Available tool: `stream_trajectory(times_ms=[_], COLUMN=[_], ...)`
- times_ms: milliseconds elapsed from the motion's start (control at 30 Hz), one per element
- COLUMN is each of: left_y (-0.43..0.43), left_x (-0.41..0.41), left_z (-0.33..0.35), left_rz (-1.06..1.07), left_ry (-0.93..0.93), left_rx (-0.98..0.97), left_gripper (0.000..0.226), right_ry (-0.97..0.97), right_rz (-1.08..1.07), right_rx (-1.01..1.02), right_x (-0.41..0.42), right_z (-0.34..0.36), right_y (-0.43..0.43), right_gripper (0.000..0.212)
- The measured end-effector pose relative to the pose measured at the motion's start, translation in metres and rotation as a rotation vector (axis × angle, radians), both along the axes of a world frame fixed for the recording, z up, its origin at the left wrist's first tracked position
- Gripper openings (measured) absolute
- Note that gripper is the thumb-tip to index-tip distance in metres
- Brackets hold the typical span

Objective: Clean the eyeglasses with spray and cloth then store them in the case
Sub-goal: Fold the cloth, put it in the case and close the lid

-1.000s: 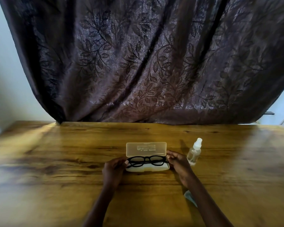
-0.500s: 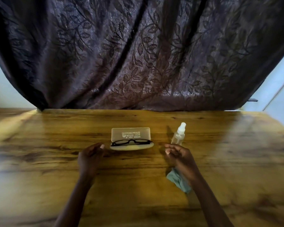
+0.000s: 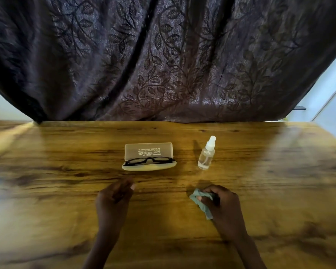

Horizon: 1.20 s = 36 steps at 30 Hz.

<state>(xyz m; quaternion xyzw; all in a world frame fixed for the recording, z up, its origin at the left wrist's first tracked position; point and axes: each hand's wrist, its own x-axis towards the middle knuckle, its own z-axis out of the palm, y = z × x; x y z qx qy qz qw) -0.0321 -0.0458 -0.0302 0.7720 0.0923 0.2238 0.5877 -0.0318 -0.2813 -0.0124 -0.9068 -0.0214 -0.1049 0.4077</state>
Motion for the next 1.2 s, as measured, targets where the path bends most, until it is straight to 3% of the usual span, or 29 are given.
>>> stream_trajectory(times_ms=[167,267,333,433,600,833,967,1100,1200], left_y=[-0.019,-0.027,-0.030,-0.032,-0.029,-0.018,-0.015,-0.012,-0.013], left_x=[0.002,0.007,0.014,0.024,0.030,0.028,0.025,0.024,0.024], left_z=[0.014,0.031,0.045,0.058,0.064,0.071,0.079,0.085,0.088], left_rz=[-0.287,-0.553,-0.708,-0.750,-0.617,-0.446,-0.434,-0.485,-0.488], left_ry=[0.044,0.008,0.016,-0.026,-0.080,-0.236,-0.260,-0.251,-0.254], left_rx=[-0.064,0.002,0.020,0.122,0.104,0.328,0.408,0.476,0.436], left_gripper=[0.029,0.035,0.036,0.038,0.028,0.011,0.018,0.038,0.041], right_ry=[0.167,0.254,0.278,0.284,0.214,-0.070,-0.187,-0.250,-0.183], right_rz=[0.101,0.273,0.345,0.386,0.407,0.317,0.324,0.368,0.470], right_rx=[0.558,0.671,0.662,0.595,0.540,0.340,0.231,0.237,0.234], right_x=[0.010,0.020,0.025,0.030,0.037,0.039,0.039,0.041,0.041], right_z=[0.024,0.041,0.051,0.062,0.070,0.075,0.077,0.083,0.084], right_y=[0.016,0.026,0.032,0.039,0.045,0.046,0.048,0.047,0.052], right_gripper=[0.029,0.039,0.042,0.044,0.043,0.024,0.011,0.023,0.021])
